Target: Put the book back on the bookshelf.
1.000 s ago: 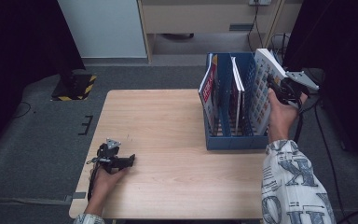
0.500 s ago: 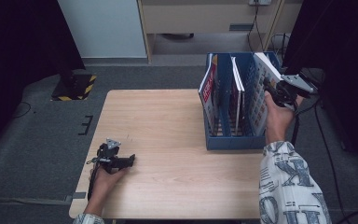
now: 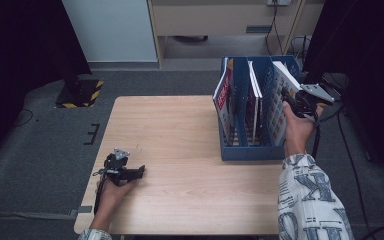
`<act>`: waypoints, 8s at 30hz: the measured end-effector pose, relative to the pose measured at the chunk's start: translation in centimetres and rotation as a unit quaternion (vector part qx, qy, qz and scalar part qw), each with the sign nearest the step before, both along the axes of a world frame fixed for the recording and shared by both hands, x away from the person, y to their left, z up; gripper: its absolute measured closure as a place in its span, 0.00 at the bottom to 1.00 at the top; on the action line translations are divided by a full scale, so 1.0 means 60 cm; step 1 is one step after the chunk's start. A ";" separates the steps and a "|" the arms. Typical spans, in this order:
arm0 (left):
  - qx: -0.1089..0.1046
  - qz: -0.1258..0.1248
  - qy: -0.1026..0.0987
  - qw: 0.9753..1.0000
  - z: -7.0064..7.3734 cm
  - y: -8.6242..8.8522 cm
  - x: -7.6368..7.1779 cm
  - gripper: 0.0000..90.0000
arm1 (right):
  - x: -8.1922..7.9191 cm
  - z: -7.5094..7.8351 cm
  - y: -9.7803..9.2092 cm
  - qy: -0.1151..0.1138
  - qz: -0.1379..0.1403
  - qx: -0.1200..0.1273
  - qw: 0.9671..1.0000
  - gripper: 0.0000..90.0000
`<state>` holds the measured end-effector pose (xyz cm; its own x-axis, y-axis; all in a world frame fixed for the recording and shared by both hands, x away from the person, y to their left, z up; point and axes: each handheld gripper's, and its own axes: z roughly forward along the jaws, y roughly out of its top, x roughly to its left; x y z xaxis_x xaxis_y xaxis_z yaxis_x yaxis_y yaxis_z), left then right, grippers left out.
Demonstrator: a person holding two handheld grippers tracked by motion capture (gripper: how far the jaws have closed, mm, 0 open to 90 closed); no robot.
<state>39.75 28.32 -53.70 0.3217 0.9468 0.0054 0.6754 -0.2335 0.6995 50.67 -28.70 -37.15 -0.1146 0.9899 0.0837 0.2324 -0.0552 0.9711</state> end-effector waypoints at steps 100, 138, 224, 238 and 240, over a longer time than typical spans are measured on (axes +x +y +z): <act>0.000 0.006 0.000 1.000 0.000 -0.002 -0.001 0.00 | -0.004 -0.020 0.001 -0.030 0.010 -0.042 0.999 0.81; 0.000 0.007 0.000 1.000 0.000 -0.002 -0.001 0.00 | -0.022 -0.017 0.031 -0.017 0.031 -0.048 0.998 0.50; 0.000 0.006 0.001 1.000 0.000 -0.002 -0.001 0.00 | -0.143 -0.031 0.008 0.032 0.088 -0.025 0.995 0.07; 0.000 0.007 0.001 1.000 0.000 -0.002 -0.002 0.00 | -0.166 -0.041 0.012 0.033 0.096 -0.032 0.994 0.07; 0.000 0.007 0.001 1.000 0.000 -0.002 -0.002 0.00 | -0.168 -0.044 0.014 0.035 0.098 -0.034 0.994 0.07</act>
<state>39.66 28.20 -53.69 0.3094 0.9509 0.0052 0.6792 -0.2248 0.6987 40.57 -27.89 -39.81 -0.3029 0.9525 0.0320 0.2987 0.0630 0.9523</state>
